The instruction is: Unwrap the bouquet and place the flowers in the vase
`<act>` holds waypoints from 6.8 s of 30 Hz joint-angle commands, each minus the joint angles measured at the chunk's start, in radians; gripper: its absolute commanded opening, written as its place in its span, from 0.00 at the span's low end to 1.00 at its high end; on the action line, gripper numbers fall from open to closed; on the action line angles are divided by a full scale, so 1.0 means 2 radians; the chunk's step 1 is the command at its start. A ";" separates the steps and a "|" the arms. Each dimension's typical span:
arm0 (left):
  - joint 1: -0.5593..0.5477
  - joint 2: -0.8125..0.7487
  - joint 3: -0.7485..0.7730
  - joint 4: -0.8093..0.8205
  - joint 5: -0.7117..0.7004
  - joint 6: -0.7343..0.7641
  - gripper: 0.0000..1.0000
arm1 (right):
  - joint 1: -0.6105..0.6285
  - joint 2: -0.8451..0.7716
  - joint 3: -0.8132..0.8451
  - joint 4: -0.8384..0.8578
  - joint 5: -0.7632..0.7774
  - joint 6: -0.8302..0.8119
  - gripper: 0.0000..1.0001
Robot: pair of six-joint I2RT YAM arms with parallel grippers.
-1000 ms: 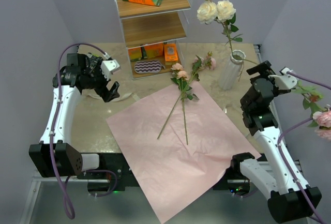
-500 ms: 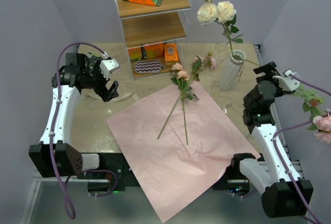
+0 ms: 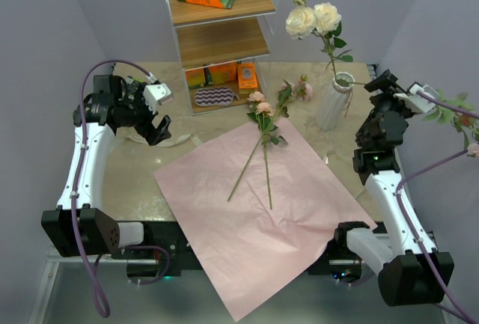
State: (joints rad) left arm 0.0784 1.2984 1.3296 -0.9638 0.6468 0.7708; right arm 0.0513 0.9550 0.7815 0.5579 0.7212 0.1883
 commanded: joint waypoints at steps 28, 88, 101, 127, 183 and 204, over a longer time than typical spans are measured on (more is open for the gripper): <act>0.005 -0.003 0.002 0.018 0.011 -0.004 0.99 | -0.001 0.092 0.234 -0.123 -0.135 -0.174 0.52; 0.005 0.001 -0.112 0.100 0.080 -0.027 0.99 | -0.120 0.550 0.494 -0.559 -0.154 0.298 0.73; 0.005 0.019 -0.095 0.087 0.067 -0.023 1.00 | -0.120 0.530 0.398 -0.537 -0.107 0.589 0.77; 0.005 0.033 -0.096 0.094 0.036 -0.035 0.99 | -0.122 0.597 0.461 -0.593 -0.066 0.756 0.74; 0.005 0.009 -0.120 0.085 0.046 -0.026 1.00 | -0.103 0.383 0.270 -0.310 0.053 0.480 0.00; 0.005 -0.003 -0.112 0.065 0.049 -0.020 0.99 | -0.056 0.214 0.147 -0.171 0.130 0.345 0.00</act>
State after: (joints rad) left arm 0.0784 1.3293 1.0973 -0.8261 0.7147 0.7189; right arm -0.0624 1.5085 1.1561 0.1371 0.9051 0.8963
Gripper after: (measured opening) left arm 0.994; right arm 0.021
